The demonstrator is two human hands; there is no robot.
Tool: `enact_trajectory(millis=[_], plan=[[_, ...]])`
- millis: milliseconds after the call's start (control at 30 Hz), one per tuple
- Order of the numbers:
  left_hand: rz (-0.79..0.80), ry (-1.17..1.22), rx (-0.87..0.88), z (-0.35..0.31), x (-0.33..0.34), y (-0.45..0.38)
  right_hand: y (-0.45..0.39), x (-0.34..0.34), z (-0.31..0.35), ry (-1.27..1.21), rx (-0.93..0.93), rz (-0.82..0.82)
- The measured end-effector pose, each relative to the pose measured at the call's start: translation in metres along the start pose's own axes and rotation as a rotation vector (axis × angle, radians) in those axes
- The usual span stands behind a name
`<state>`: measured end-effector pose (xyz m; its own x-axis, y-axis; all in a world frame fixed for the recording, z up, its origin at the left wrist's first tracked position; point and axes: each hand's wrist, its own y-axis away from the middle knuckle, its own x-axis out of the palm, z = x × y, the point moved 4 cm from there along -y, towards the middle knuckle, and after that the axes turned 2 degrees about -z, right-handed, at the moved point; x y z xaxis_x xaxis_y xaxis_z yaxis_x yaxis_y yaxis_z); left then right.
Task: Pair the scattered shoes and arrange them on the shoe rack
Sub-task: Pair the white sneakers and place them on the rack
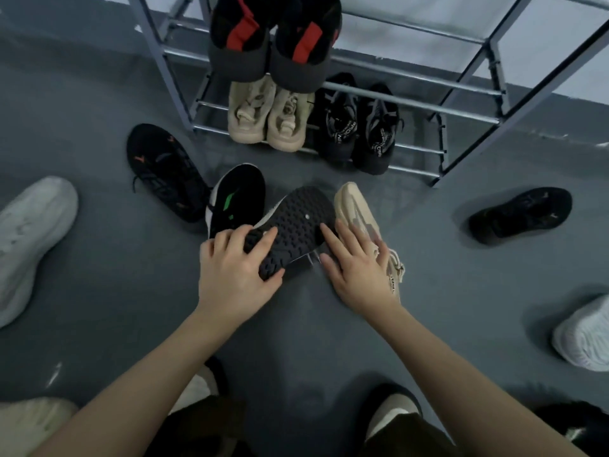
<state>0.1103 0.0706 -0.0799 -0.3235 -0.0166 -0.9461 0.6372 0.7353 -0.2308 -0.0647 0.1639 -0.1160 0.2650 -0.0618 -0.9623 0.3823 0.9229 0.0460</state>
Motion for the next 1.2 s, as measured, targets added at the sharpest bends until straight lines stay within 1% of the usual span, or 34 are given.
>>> enact_trajectory(millis=[133,233,300,367,400,433,467,533,567,600,667,733,833,867,933,1000,1033,1100,1133,1200], plan=[[-0.064,0.107,-0.106,0.005,-0.017,0.012,0.001,-0.014,0.033,-0.191,-0.002,-0.083],[-0.036,0.226,-0.136,0.005,-0.021,0.015,0.001,-0.024,0.044,-0.253,-0.054,-0.17],[0.059,0.344,-0.159,0.005,-0.021,0.015,0.004,-0.029,0.047,-0.258,-0.091,-0.235],[0.211,0.52,-0.159,0.001,-0.013,0.011,0.004,-0.031,0.045,-0.246,-0.096,-0.299],[0.28,0.569,-0.133,-0.002,-0.006,0.012,0.003,-0.032,0.044,-0.243,-0.092,-0.315],[0.34,0.554,-0.094,-0.004,0.005,0.013,0.0,-0.03,0.042,-0.252,-0.088,-0.307],[0.388,0.484,-0.062,-0.004,0.017,0.016,-0.004,-0.025,0.039,-0.268,-0.095,-0.267],[0.432,0.209,-0.028,0.004,0.041,0.024,-0.013,-0.01,0.036,-0.248,-0.123,-0.108],[0.425,0.113,-0.015,0.008,0.049,0.027,-0.015,-0.001,0.035,-0.212,-0.13,-0.041],[0.383,0.075,-0.011,0.012,0.053,0.029,-0.017,0.006,0.035,-0.189,-0.13,0.0],[0.241,0.058,0.001,0.015,0.05,0.028,-0.018,0.012,0.038,-0.181,-0.131,0.027],[0.158,0.048,0.025,0.014,0.047,0.03,-0.019,0.015,0.043,-0.162,-0.143,0.055],[0.127,0.002,0.049,0.012,0.046,0.035,-0.019,0.018,0.043,-0.102,-0.14,0.055],[0.112,-0.024,0.052,0.014,0.046,0.036,-0.017,0.02,0.042,-0.099,-0.105,0.039],[0.046,-0.075,0.035,0.021,0.045,0.035,-0.005,0.023,0.043,-0.145,0.037,-0.007],[-0.018,-0.087,-0.039,0.034,0.042,0.028,0.008,0.029,0.046,-0.193,0.175,-0.018],[-0.033,-0.065,-0.069,0.039,0.041,0.023,0.011,0.033,0.048,-0.193,0.213,-0.001],[-0.016,0.028,-0.047,0.044,0.038,0.018,0.012,0.043,0.053,-0.192,0.212,0.074],[0.018,0.066,-0.009,0.041,0.038,0.019,0.01,0.047,0.056,-0.248,0.19,0.108],[0.114,0.129,0.031,0.033,0.036,0.025,0.003,0.048,0.06,-0.49,0.187,0.12]])
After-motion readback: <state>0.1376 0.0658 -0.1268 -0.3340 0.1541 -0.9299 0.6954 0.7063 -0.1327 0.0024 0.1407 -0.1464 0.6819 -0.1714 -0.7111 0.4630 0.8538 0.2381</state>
